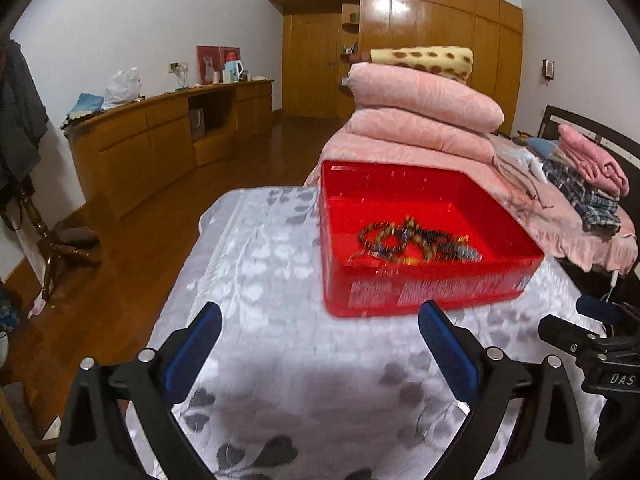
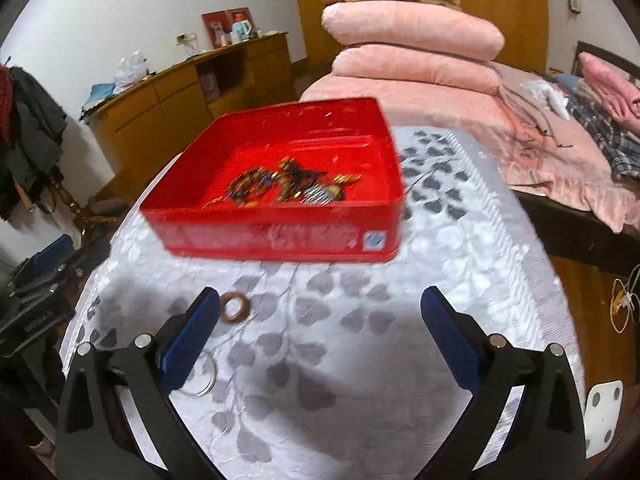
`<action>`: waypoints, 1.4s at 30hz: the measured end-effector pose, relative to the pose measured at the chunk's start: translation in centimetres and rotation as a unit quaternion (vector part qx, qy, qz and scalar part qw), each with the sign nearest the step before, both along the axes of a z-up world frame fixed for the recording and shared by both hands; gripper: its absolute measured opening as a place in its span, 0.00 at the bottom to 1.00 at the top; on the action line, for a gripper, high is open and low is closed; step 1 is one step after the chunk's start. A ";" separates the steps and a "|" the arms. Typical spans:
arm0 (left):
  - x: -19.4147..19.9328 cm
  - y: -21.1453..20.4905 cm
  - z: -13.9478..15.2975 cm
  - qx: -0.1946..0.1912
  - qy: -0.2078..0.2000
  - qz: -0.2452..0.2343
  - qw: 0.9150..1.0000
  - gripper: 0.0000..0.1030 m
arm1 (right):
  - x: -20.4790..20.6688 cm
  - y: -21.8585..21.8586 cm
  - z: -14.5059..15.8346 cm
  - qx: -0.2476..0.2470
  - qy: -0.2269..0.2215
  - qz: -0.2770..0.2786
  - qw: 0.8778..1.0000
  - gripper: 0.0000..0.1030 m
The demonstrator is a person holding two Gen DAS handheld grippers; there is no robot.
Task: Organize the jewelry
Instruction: 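Withdraw both grippers from the red box toward the wooden ring and silver hoop, then grasp the wooden ring with the right gripper while the left grasps the silver hoop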
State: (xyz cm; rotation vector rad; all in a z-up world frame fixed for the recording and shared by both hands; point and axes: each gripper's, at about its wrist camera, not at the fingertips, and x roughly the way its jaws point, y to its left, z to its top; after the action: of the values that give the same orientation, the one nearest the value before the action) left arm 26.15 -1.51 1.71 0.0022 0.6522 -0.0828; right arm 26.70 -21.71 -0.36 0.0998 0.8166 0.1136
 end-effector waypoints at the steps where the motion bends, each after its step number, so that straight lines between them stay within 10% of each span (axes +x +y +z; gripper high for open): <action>1: -0.2 0.1 -0.3 0.001 0.004 0.001 1.000 0.94 | 0.0 0.2 -0.2 0.001 0.002 0.002 1.000 0.94; 15: -1.4 2.2 -2.8 0.004 0.031 0.017 0.999 0.94 | 1.2 5.3 -2.7 -0.030 0.025 0.046 0.998 0.93; 33: -1.6 2.7 -3.1 -0.007 0.032 0.010 0.999 0.94 | 3.0 8.2 -4.6 -0.062 0.058 0.080 0.993 0.28; 42: -2.0 1.1 -3.1 -0.004 0.035 -0.006 0.999 0.94 | 2.1 6.0 -3.5 -0.051 0.047 0.061 0.996 0.28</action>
State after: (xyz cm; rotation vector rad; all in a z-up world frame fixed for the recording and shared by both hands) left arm 24.12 -0.37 -1.43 -0.0043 0.7216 -0.0980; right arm 28.80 -15.74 -3.84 -0.0424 0.9207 0.1836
